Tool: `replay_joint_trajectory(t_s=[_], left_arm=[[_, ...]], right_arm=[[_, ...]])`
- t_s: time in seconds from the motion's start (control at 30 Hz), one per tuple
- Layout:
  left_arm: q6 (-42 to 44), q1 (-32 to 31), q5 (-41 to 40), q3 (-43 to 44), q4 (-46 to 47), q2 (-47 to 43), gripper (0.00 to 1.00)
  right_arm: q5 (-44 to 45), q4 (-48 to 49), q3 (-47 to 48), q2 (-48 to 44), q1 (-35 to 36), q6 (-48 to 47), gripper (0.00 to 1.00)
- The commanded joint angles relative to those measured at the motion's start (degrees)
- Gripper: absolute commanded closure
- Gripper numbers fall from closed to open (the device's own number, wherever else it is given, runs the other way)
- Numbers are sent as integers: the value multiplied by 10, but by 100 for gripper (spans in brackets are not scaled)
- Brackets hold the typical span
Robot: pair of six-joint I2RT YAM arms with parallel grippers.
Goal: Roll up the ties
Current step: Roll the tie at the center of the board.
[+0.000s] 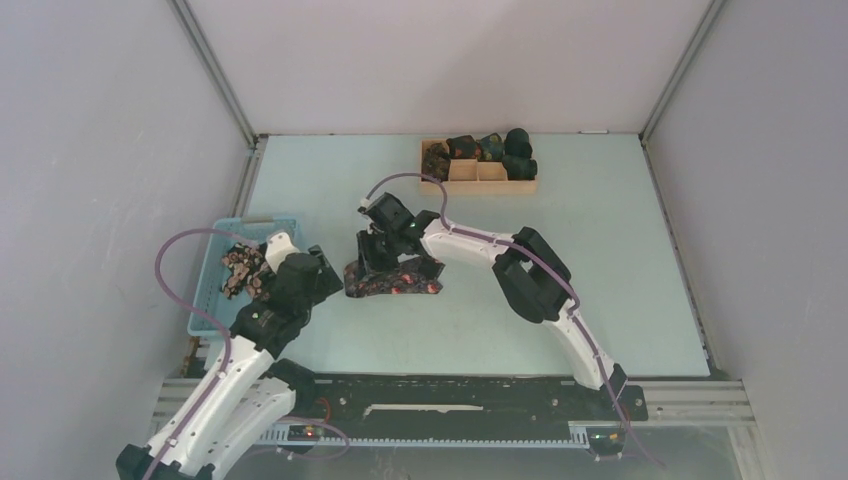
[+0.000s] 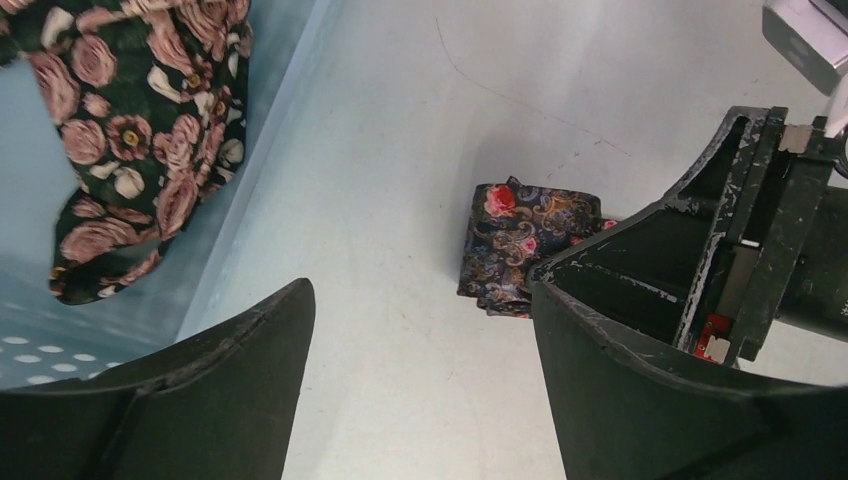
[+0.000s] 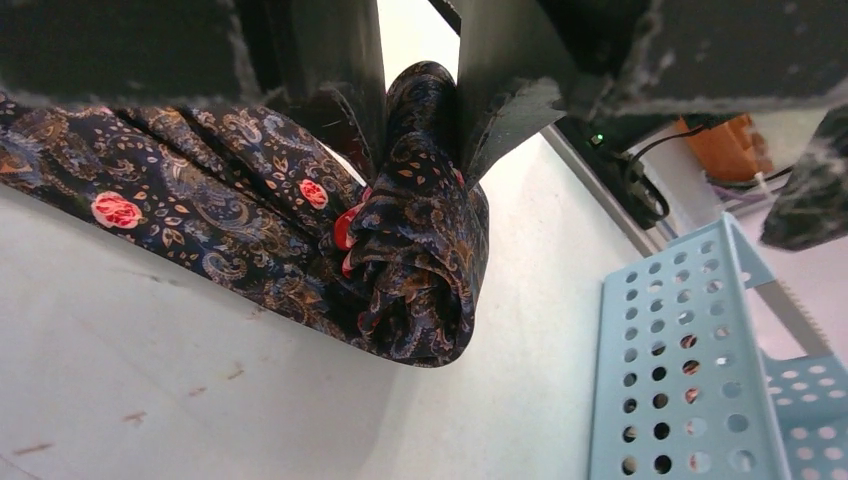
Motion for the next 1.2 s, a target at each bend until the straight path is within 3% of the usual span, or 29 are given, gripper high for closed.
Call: replay_joint_trajectory(t_s=[0.0,0.27,0.67,0.87,1.17], left_arm=[[-1,53,98,-24,61,-6,16],[-5,103,203,-69,130,6,21],[-5,104,279,-101,261,146,27],[-3,104,279,-113,303,189,28],[15,108,288,-118,364,267,37]], right_arm=[[-80,131,-44,8,-16,21,72],[-138,278,-139,12,-42,55,69],[-139,285,-188,-13,-60,40,63],[-144,291,-198,-15,-61,40,63],[-147,293,-208,-17,-64,39,63]])
